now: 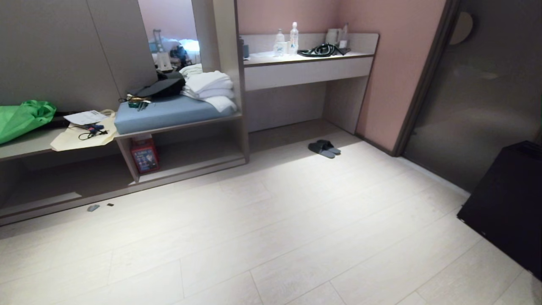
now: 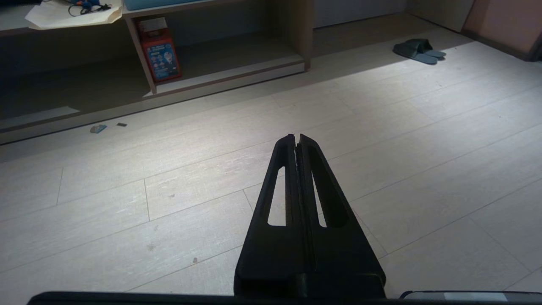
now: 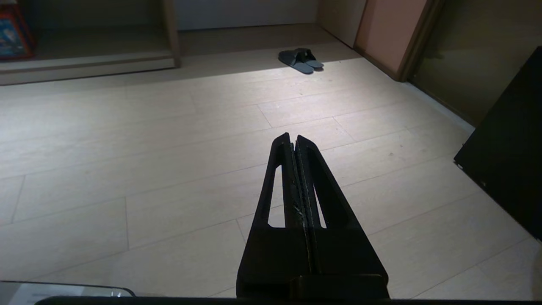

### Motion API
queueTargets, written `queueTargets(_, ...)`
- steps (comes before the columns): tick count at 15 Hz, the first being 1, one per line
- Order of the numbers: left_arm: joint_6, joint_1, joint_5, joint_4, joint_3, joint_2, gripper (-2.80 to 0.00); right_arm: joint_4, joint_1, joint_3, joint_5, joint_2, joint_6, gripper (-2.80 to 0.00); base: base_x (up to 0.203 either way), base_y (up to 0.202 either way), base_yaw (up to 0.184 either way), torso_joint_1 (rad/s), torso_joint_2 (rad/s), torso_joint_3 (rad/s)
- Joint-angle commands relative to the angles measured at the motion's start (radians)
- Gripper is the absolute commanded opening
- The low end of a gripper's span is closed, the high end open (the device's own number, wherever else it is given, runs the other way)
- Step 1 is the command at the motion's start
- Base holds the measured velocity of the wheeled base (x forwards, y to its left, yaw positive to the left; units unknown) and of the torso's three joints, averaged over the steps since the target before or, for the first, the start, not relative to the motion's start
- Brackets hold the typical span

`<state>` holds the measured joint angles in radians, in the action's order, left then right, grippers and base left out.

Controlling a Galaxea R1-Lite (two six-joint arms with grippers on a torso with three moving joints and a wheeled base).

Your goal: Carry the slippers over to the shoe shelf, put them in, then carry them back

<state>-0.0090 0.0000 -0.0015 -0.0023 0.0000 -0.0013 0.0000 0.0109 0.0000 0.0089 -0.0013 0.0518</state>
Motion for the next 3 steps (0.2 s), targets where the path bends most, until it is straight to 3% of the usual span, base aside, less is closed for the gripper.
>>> queueTargets(1, 0.0, 0.0, 0.0, -0.001, 0.0, 0.001, -2.8, 0.0, 0.0, 0.002, 0.0, 0.001, -0.001, -2.8, 0.0, 0.0, 0.0, 0.0, 0.0, 0.0)
queueTargets(3, 0.0, 0.0, 0.0, -0.001, 0.0, 0.001, -2.8, 0.0, 0.0, 0.002, 0.0, 0.001, 0.002, -2.8, 0.0, 0.0, 0.0, 0.0, 0.0, 0.0)
